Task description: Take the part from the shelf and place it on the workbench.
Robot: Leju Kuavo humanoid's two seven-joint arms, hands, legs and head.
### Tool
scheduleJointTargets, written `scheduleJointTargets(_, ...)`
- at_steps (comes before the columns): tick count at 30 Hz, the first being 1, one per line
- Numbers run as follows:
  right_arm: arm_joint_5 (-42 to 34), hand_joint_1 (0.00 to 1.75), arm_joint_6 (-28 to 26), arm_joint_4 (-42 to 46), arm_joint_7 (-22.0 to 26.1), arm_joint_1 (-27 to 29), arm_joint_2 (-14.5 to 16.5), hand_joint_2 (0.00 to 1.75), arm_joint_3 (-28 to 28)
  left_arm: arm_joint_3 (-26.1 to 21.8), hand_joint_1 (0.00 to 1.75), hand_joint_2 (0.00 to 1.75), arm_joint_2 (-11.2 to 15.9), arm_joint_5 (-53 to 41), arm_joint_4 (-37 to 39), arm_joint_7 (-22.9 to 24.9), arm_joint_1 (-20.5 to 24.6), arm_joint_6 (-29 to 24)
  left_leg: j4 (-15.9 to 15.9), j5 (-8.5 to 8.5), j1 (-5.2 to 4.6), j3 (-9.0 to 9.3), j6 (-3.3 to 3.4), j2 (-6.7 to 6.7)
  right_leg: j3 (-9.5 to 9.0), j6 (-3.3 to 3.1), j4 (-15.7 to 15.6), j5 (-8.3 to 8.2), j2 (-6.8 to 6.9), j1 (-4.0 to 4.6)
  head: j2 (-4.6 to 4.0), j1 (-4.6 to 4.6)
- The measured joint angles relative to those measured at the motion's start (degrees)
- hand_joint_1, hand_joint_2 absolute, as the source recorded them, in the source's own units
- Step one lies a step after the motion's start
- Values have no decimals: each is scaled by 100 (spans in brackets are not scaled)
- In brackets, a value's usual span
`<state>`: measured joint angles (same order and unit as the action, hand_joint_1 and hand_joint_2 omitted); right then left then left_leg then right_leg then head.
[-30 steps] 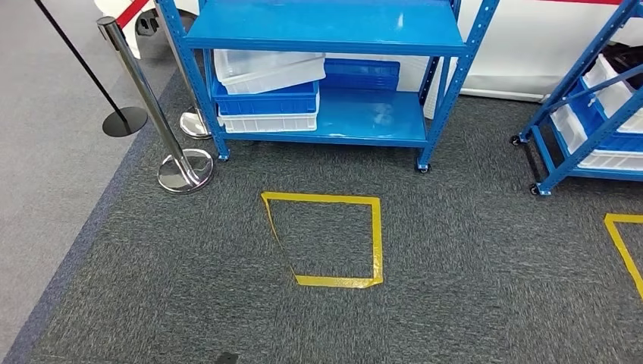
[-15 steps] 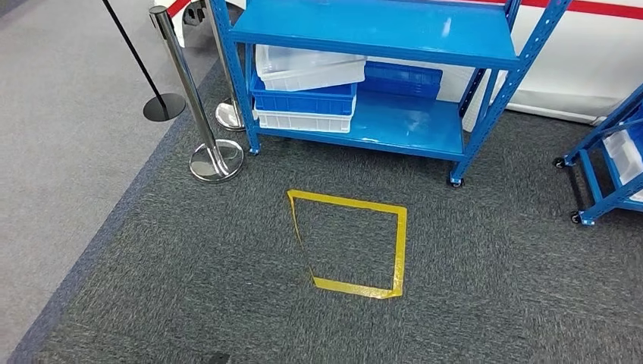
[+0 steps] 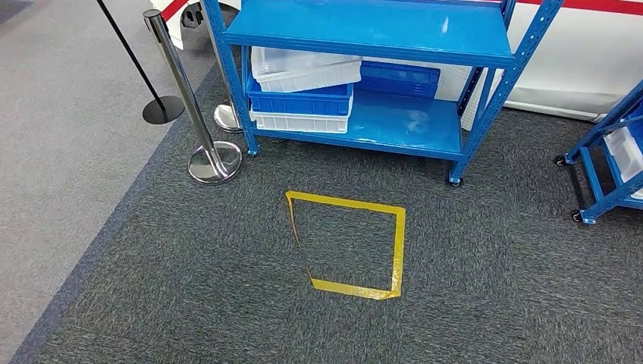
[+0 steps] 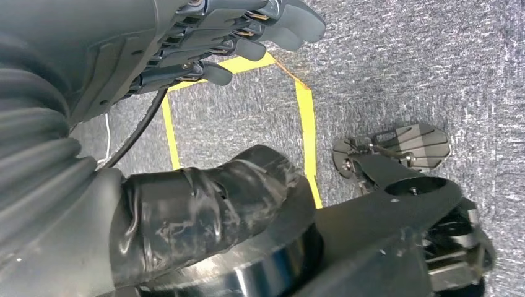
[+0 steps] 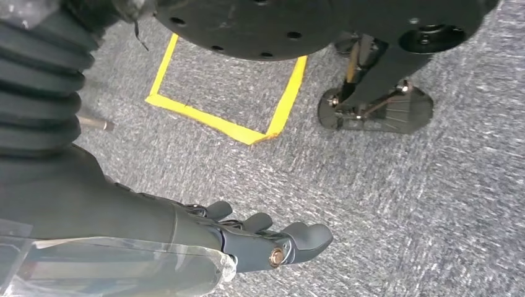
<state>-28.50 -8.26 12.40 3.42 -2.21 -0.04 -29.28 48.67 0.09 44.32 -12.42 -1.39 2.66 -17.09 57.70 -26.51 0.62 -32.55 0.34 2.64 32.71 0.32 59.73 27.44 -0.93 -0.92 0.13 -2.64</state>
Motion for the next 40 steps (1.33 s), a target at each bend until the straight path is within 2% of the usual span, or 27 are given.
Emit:
scheduleJointTargets(1,86,0,25,12,-9,26,0,175,54,-96,0,175,0,-131,-9,3,-31,51,-1,-3,1,0,-12,0,-1,0,0,1,0,0,0,0)
scheduleJointTargets(2,173,0,50,25,-20,52,0,175,109,-190,0,131,0,-264,-18,7,-62,101,-1,-5,1,0,-17,0,-2,0,0,1,0,-1,0,0)
scheduleJointTargets(5,421,0,120,73,-63,136,0,44,285,-496,0,0,0,-647,-49,15,-156,247,0,-9,-2,-1,-25,0,-6,1,-4,1,0,-3,0,1)
scheduleJointTargets(6,507,0,144,93,-73,166,0,0,352,-618,0,0,0,-785,-65,16,-190,298,0,-10,-3,-1,-27,0,-8,1,-6,1,0,-3,0,1)
scheduleJointTargets(32,2696,0,773,680,-301,884,0,0,2176,-3635,0,0,7,-4193,-636,114,-1001,1588,5,-22,-5,1,-32,0,-24,3,-29,1,0,-9,0,1)
scheduleJointTargets(40,2846,0,812,793,-325,963,0,0,2500,-4181,0,0,7,-4419,-743,119,-1080,1682,5,-22,-5,1,-32,0,-25,3,-30,1,0,-10,0,0)
